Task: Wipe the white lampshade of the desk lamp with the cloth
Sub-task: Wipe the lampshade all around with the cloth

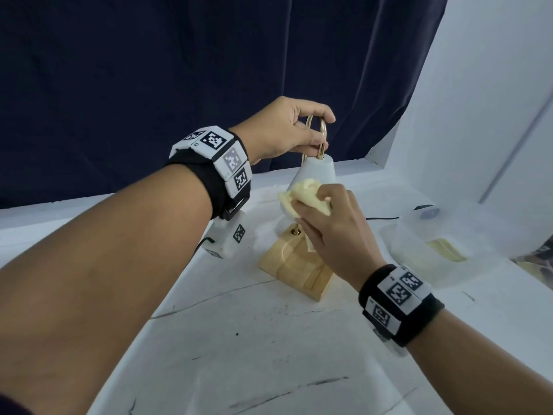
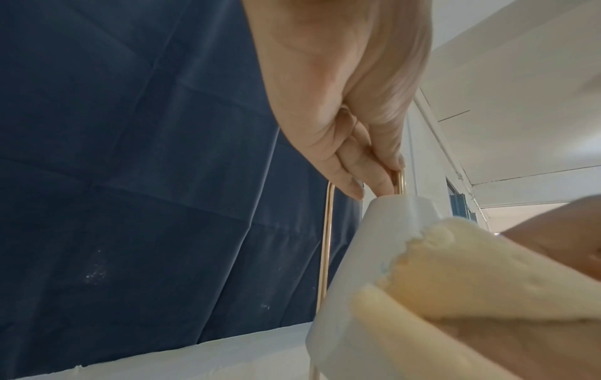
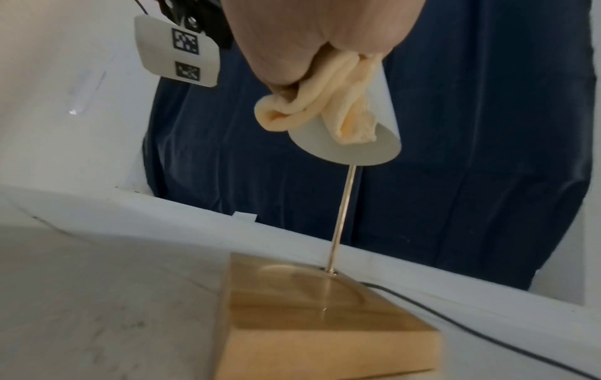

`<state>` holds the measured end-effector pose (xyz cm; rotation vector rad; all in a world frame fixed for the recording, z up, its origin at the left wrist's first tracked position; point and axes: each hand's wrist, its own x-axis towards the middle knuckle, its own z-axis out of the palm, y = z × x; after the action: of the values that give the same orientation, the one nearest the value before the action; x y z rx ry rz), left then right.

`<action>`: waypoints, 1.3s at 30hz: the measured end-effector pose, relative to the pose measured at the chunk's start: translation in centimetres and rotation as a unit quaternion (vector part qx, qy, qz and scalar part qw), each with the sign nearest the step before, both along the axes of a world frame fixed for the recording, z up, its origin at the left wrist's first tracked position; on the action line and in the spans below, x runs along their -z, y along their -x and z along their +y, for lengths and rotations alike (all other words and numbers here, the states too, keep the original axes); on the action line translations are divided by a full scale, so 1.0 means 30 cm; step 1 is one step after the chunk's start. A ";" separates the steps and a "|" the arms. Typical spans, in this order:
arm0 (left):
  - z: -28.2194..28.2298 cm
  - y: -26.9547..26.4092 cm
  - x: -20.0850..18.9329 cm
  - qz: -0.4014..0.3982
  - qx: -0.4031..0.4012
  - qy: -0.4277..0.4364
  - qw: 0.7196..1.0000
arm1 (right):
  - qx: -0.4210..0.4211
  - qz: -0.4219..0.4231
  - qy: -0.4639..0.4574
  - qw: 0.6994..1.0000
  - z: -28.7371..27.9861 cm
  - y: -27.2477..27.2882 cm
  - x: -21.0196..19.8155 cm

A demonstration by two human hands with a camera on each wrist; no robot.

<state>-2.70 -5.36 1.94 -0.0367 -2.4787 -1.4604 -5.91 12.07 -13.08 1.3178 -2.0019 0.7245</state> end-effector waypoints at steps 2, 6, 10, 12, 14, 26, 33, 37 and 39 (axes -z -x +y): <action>0.000 0.003 -0.001 -0.001 0.000 0.005 1.000 | 0.018 -0.013 0.035 0.999 -0.013 0.018 -0.036; -0.003 -0.002 -0.003 0.000 0.003 0.007 1.000 | 0.029 -0.053 0.014 0.998 -0.070 -0.010 -0.053; 0.001 -0.002 0.002 0.000 0.005 0.006 1.000 | 0.014 -0.010 -0.004 1.000 -0.030 -0.026 0.012; -0.001 -0.001 0.002 0.002 0.007 0.008 1.000 | 0.025 -0.019 0.040 0.999 -0.012 -0.003 -0.004; -0.002 -0.001 -0.001 0.005 0.006 0.016 1.000 | 0.027 -0.038 0.103 0.994 -0.010 0.021 -0.039; -0.018 0.008 -0.055 0.002 -0.021 0.118 0.993 | 0.004 -0.234 0.185 0.955 0.012 0.093 -0.162; 0.008 0.026 -0.055 -0.010 -0.046 0.135 0.990 | -0.079 -0.441 0.069 0.892 0.021 0.215 -0.304; 0.018 0.023 -0.062 -0.014 -0.061 0.161 0.985 | -0.117 -0.514 0.023 0.849 -0.012 0.253 -0.354; 0.024 0.021 -0.060 -0.015 -0.064 0.159 0.985 | -0.124 -0.490 -0.006 0.863 -0.012 0.257 -0.365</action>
<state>-3.32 -4.63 3.73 0.0816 -2.6593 -1.0107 -13.62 11.69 -2.12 1.3563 -2.5823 1.7827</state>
